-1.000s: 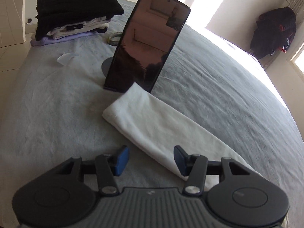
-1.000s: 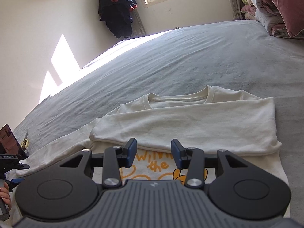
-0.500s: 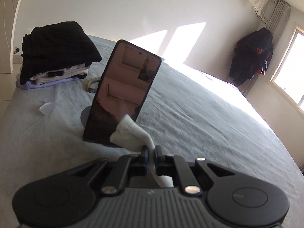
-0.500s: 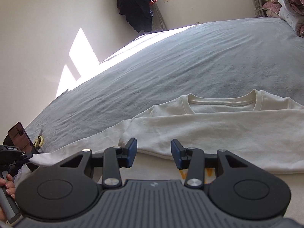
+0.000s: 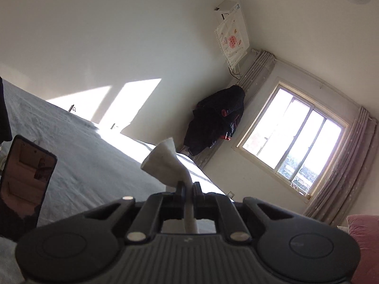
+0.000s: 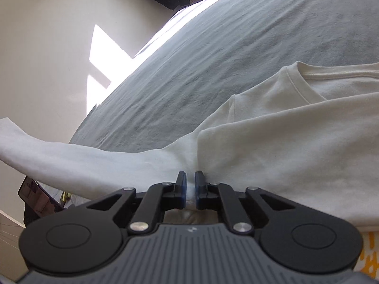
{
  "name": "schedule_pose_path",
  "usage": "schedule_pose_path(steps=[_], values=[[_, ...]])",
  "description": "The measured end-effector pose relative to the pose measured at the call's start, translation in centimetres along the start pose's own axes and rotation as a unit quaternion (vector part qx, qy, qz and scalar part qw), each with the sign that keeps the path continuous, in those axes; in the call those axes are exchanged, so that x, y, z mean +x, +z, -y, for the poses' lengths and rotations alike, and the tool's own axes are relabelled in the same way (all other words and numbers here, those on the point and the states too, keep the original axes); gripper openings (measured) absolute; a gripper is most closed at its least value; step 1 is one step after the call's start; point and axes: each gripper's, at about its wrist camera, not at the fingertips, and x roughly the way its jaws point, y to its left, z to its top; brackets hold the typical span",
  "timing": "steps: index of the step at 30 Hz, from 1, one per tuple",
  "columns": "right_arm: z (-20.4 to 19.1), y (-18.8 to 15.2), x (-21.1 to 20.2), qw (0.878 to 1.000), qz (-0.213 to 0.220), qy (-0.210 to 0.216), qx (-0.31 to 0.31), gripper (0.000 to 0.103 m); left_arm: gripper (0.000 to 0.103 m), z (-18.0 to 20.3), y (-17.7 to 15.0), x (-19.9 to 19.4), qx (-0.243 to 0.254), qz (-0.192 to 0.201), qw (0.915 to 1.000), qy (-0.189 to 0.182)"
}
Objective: Fold clothes
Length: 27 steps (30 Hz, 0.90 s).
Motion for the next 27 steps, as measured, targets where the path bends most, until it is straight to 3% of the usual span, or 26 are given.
schedule_pose_path(steps=[4, 5, 7, 9, 10, 15, 21, 27], values=[[-0.3, 0.3, -0.3, 1.0, 0.002, 0.008, 0.005, 0.002, 0.006, 3.1, -0.8, 0.3, 0.017, -0.01, 0.9972, -0.072], [-0.3, 0.5, -0.9, 1.0, 0.005, 0.013, 0.009, 0.016, 0.006, 3.7, -1.0, 0.3, 0.016, -0.017, 0.9956, -0.09], [0.0, 1.0, -2.6, 0.999, 0.016, 0.024, 0.02, 0.018, 0.006, 5.4, -1.7, 0.3, 0.015, -0.034, 0.9903, -0.134], [0.5, 1.5, -4.5, 0.998, 0.032, 0.036, 0.035, 0.04, 0.006, 6.9, -2.5, 0.3, 0.018, -0.052, 0.9843, -0.168], [1.1, 1.8, -5.7, 0.997, 0.045, 0.041, 0.046, 0.058, 0.006, 7.8, -3.1, 0.4, 0.02, -0.063, 0.9807, -0.184], [4.7, 2.9, -11.3, 0.989, 0.082, 0.065, 0.104, 0.059, 0.006, 11.8, -7.0, 1.5, 0.027, -0.124, 0.9627, -0.239], [9.9, 3.3, -17.3, 0.975, 0.123, 0.075, 0.17, 0.059, 0.006, 14.6, -13.7, 2.1, 0.022, -0.201, 0.9504, -0.237], [14.3, 1.9, -19.9, 0.957, 0.143, 0.089, 0.235, 0.059, 0.006, 16.0, -19.9, 2.1, 0.039, -0.258, 0.9391, -0.223]])
